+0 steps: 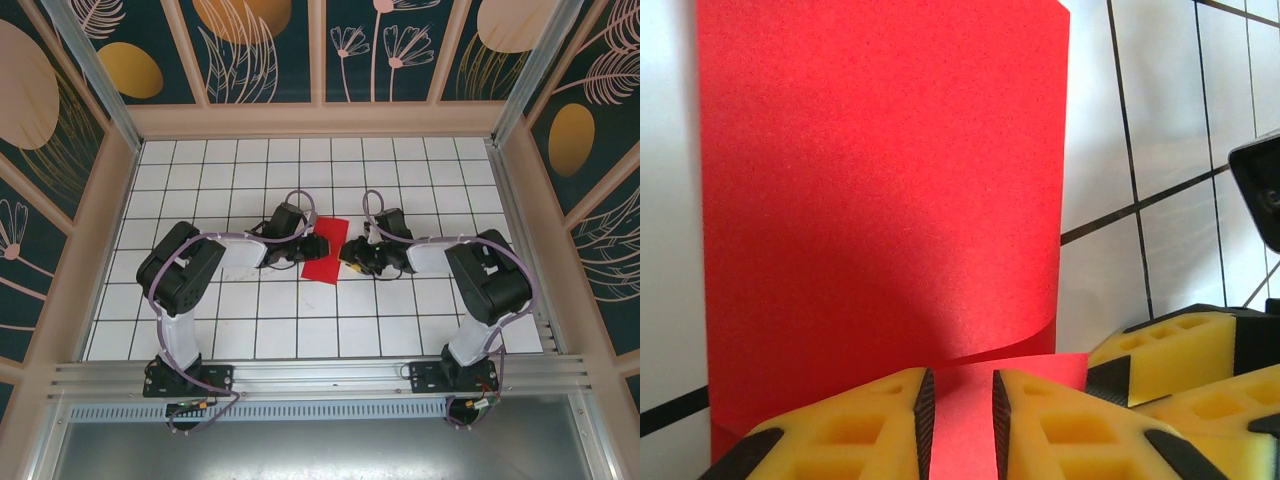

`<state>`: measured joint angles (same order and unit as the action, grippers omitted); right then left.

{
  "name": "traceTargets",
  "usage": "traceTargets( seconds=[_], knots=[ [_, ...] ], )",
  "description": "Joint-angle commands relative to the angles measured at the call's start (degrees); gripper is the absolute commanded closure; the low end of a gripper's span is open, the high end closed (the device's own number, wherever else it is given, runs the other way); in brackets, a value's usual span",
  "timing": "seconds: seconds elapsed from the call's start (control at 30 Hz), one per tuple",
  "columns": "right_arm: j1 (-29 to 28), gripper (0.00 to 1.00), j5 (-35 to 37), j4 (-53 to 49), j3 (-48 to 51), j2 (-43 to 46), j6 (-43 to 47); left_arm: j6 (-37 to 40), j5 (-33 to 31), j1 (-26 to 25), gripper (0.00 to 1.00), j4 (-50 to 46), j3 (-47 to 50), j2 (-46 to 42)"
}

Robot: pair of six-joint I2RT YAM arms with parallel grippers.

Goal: Fold a paper plane with a square sheet of paper (pick it up from the middle)
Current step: Turn over the paper at the center of the table.

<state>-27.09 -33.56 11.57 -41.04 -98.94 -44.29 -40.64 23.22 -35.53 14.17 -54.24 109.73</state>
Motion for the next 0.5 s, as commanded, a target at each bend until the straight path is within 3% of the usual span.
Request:
traceTargets(
  seconds=[0.0, 0.47],
  knots=[
    [0.11, 0.62, -1.42, 2.4, -1.52, -1.94, -1.31, 1.05, -1.49, 0.27, 0.76, -1.94, -1.13, -0.55],
    [0.0, 0.65, -1.5, 4.41, -2.98, -4.41, -3.4, 1.52, -3.2, 0.24, 0.82, -3.89, -2.75, 0.19]
  ],
)
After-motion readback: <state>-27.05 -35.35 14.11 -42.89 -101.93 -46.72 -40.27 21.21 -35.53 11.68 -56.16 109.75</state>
